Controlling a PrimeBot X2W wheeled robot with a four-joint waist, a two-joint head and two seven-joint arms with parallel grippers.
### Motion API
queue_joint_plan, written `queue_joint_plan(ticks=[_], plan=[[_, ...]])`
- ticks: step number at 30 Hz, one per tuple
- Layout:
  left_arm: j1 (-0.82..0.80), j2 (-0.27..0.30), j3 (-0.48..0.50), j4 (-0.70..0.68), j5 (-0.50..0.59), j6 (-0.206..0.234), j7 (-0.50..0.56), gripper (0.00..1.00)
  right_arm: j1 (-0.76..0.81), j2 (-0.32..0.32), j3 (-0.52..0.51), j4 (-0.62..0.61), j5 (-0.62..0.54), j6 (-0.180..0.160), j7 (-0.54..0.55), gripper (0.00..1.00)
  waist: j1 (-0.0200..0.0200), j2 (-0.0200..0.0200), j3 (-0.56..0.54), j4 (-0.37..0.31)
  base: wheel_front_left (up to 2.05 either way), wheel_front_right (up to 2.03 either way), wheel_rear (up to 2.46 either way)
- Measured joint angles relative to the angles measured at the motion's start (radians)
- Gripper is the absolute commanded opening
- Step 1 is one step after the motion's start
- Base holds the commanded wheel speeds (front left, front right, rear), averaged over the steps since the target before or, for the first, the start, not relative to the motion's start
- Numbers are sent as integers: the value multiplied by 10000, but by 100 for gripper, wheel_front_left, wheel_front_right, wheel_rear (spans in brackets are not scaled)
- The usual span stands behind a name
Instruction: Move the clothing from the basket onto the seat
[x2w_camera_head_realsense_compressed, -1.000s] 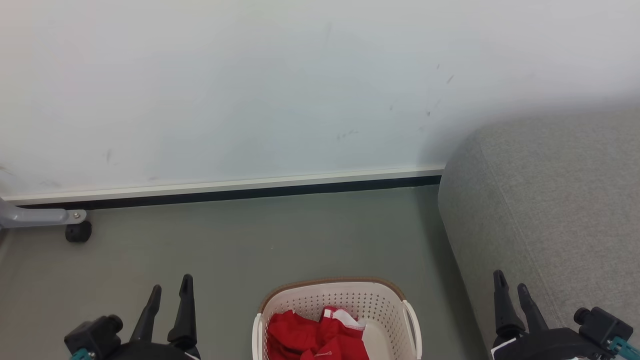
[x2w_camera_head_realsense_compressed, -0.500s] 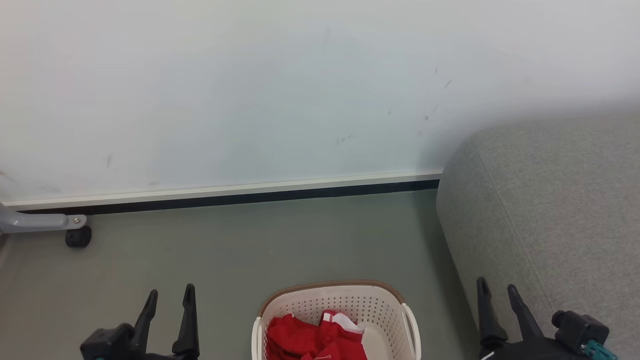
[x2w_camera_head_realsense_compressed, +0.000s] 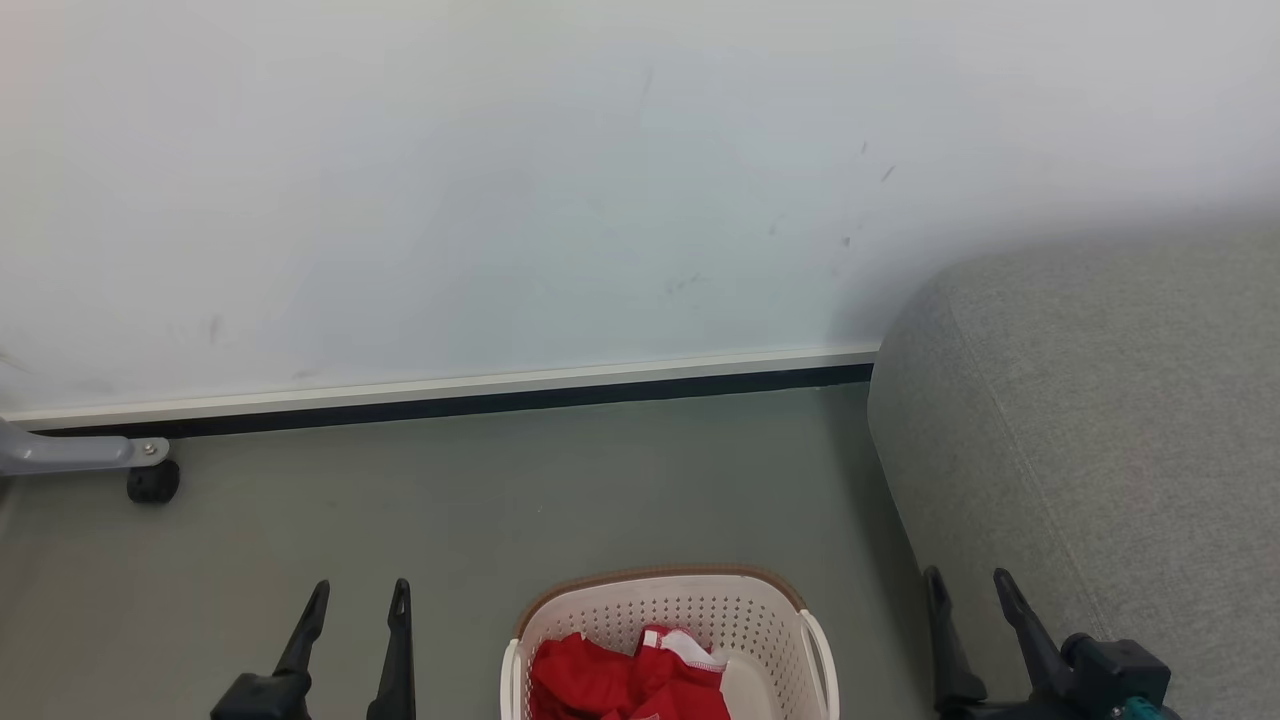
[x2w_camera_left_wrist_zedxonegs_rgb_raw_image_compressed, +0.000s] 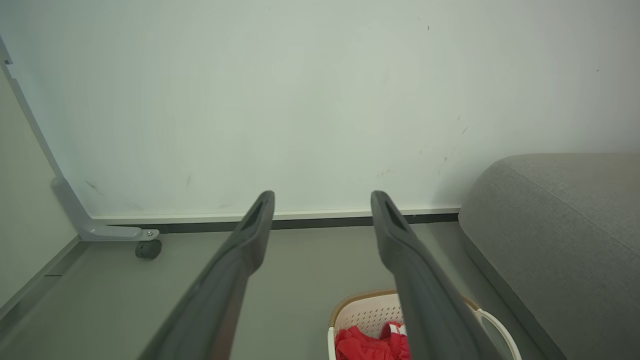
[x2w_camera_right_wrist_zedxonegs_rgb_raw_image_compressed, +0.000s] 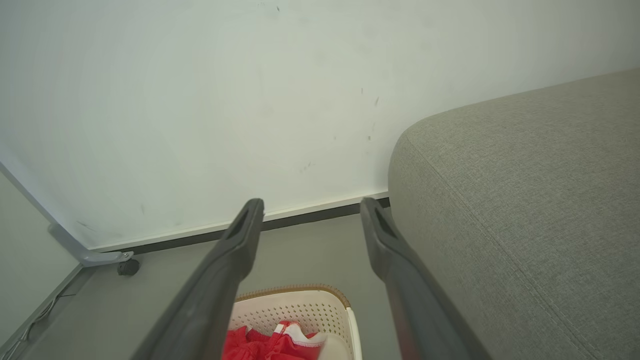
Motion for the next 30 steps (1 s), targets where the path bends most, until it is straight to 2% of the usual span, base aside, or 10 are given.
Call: queue_joint_plan(ticks=[8, 30], plan=[[7, 21, -63, 46, 886, 13, -263, 100, 105, -61, 284, -10, -945, -113, -251, 100, 0, 0, -29, -15, 0, 0, 0], [173, -67, 109, 347, 888, -104, -263, 100, 105, -65, 207, 42, -980, -100, -251, 100, 0, 0, 10, -28, 0, 0, 0]])
